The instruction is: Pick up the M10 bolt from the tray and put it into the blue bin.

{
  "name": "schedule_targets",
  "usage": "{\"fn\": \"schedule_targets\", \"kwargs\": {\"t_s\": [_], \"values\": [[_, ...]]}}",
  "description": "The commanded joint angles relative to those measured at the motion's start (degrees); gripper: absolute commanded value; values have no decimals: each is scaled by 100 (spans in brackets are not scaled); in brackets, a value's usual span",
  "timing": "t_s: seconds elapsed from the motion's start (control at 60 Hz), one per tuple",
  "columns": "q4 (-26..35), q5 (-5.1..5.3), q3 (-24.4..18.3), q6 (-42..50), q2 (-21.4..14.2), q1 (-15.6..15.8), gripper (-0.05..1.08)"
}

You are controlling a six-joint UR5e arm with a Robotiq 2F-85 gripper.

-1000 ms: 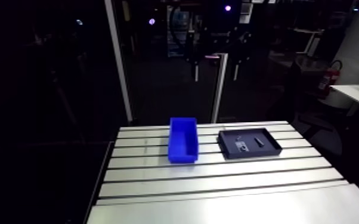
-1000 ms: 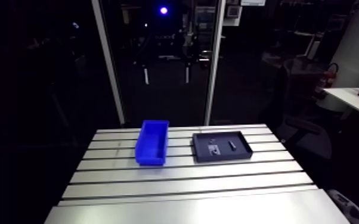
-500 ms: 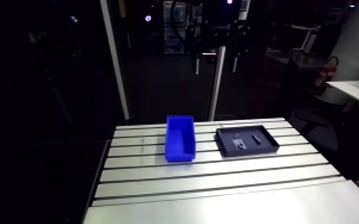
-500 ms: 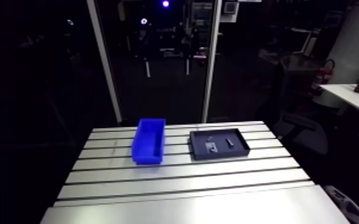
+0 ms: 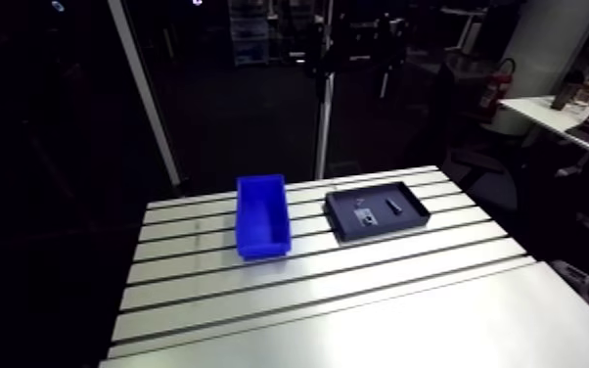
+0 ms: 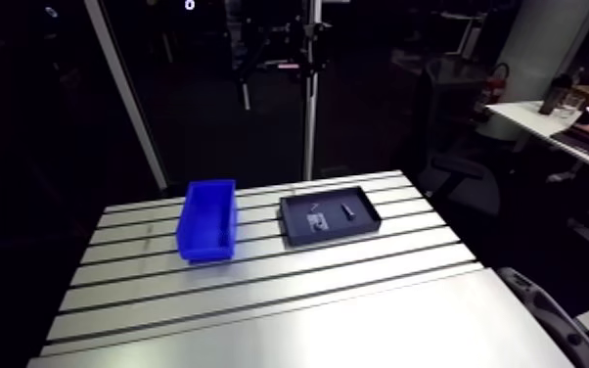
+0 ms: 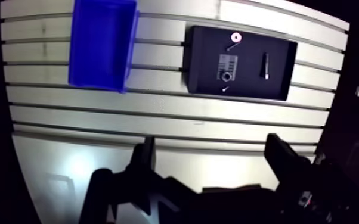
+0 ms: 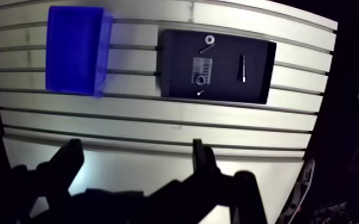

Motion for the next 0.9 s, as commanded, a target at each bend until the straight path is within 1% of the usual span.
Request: {"fn": "schedule_targets", "kwargs": {"t_s": [0.017, 0.217, 0.4, 0.733, 0.8, 0.817, 0.833, 0.85, 0.867, 0.883, 0.9], "values": [[-310, -21, -42, -427, 311, -339, 1], [-566, -39, -19, -687, 550, -510, 1], [-792, -39, 8, -709, 796, -662, 1], [-1176, -39, 55, -822, 1115, -709, 1], [-1239, -62, 46, -823, 1192, -709, 1], [-1274, -102, 45, -824, 1236, -709, 1], [-1274, -102, 45, -824, 1236, -709, 1], [-1309, -145, 44, -824, 1272, -716, 1], [-1309, -145, 44, -824, 1272, -716, 1], [-1345, -189, 52, -824, 1300, -710, 1], [-1345, -189, 52, -824, 1300, -710, 1]]}}
